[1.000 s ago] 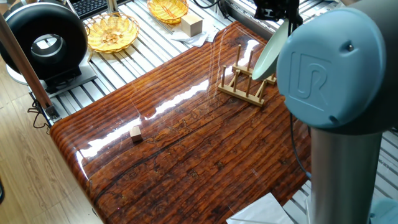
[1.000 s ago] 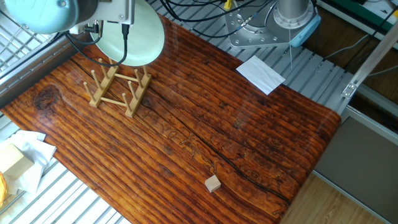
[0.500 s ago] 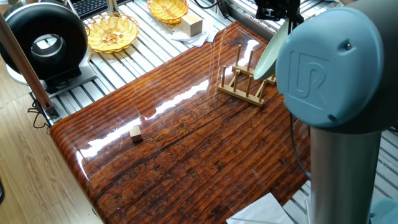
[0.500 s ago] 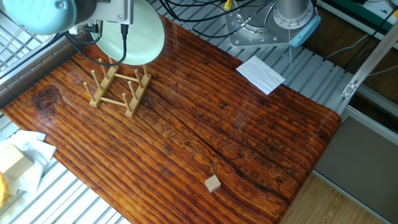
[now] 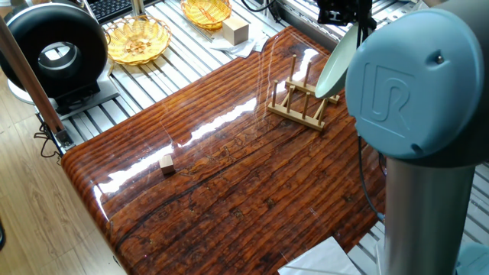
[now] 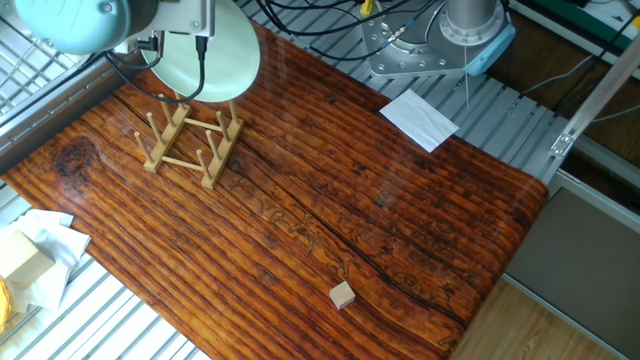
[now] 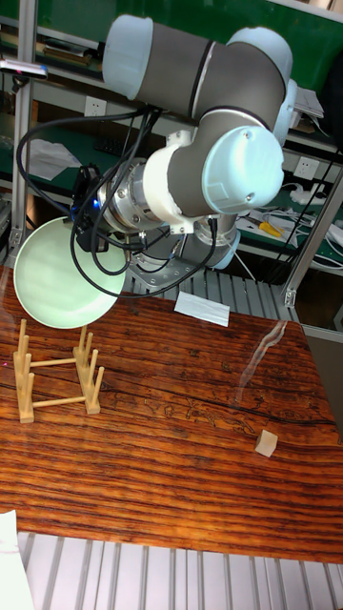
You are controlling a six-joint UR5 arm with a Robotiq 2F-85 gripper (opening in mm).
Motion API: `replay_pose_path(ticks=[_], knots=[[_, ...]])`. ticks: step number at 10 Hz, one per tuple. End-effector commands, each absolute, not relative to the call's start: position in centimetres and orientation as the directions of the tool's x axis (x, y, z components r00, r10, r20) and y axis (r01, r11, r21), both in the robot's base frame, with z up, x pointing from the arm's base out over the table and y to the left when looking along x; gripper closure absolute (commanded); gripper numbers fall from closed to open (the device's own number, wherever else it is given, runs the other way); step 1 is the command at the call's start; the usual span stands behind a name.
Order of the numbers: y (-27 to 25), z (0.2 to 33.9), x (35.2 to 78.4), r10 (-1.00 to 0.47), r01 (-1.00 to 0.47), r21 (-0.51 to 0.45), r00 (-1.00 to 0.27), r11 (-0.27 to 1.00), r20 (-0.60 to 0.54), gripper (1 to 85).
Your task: Put the dish on the dish rack
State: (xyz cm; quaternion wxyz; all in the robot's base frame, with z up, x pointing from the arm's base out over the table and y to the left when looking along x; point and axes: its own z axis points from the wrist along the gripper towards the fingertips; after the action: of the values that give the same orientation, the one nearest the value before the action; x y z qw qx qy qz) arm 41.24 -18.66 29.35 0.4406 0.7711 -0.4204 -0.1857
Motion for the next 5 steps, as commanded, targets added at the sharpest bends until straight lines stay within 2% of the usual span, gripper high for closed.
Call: replay_pose_path(ticks=[1, 5], knots=[[-18.56, 28.75, 41.34, -0.814, -0.493, 0.827, 0.575, -0.269, 0.078, 84.7], [-18.54, 28.50, 41.77, -0.815, -0.500, 0.826, 0.572, -0.263, 0.087, 84.7]])
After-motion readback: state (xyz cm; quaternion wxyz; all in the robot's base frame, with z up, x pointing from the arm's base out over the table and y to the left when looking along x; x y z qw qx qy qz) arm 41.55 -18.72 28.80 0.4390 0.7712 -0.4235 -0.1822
